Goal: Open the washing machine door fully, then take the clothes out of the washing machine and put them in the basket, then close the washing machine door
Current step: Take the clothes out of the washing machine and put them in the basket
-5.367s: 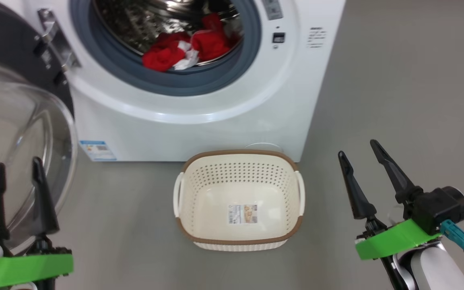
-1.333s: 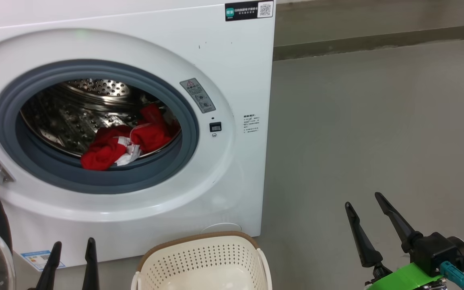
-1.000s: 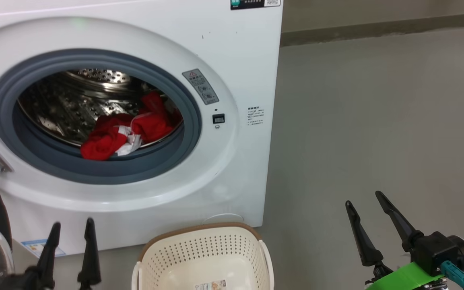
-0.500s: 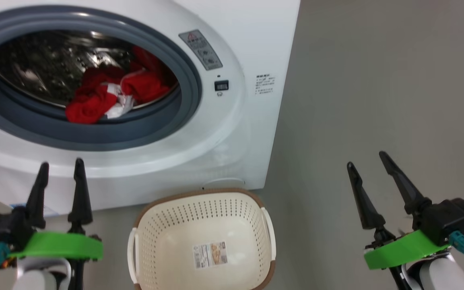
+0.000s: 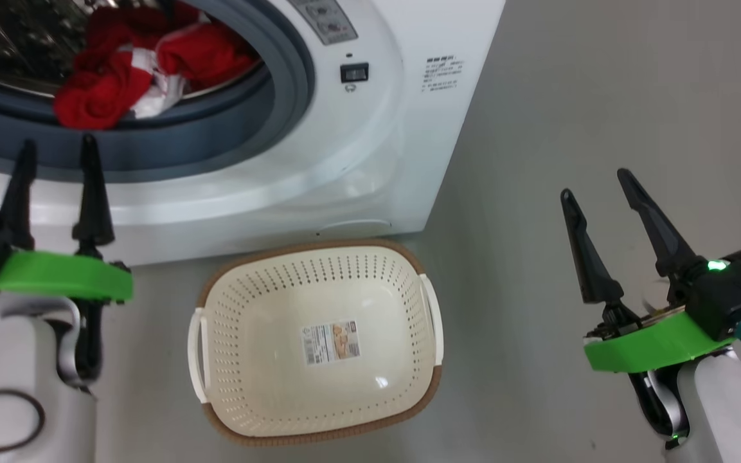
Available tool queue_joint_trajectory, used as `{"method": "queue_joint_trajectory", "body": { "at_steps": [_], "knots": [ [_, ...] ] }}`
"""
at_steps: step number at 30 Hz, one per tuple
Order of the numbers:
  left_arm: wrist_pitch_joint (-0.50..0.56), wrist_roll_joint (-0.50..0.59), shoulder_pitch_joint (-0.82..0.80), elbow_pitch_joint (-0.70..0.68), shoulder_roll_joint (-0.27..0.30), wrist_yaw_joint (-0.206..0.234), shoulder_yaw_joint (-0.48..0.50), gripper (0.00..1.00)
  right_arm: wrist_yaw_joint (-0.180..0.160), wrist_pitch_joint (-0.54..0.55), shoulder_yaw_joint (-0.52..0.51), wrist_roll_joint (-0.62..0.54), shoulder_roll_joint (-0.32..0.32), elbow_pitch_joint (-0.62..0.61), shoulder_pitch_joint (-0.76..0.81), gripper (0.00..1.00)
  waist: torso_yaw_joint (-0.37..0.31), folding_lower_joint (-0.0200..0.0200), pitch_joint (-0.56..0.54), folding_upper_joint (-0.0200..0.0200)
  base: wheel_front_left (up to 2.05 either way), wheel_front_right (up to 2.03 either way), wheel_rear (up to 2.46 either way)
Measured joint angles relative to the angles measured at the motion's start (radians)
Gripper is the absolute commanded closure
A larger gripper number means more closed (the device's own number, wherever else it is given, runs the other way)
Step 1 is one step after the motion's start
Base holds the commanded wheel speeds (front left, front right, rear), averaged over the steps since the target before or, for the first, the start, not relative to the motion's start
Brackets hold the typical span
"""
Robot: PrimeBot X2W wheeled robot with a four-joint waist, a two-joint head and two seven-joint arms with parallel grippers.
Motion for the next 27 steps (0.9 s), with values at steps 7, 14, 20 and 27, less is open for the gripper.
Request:
{"method": "queue_joint_trajectory", "body": {
  "at_steps": [7,14,20,27],
  "knots": [
    [-0.004,0.002,-0.137,0.119,0.031,-0.001,-0.002,0.00,0.000,0.000,-0.001,0.000,0.002,-0.005,-0.039,0.00,-0.014,0.0000,0.084,0.0000,0.00,0.00,0.00],
    [-0.006,0.018,-0.301,0.229,0.053,0.002,-0.018,0.00,0.000,0.000,-0.001,0.000,0.012,-0.014,-0.076,0.00,-0.035,0.0000,0.161,0.0000,0.00,0.00,0.00],
    [0.018,0.037,-0.413,0.346,0.093,0.034,-0.029,0.00,0.000,0.000,0.014,0.002,0.015,-0.014,-0.113,0.00,-0.059,0.0000,0.213,0.0000,0.00,0.00,0.00],
    [0.094,0.099,-0.495,0.468,0.139,0.095,-0.069,0.00,0.000,0.000,0.044,0.008,0.015,-0.017,-0.125,0.00,-0.092,0.0000,0.249,0.0000,0.00,0.00,0.00]
  ]
}}
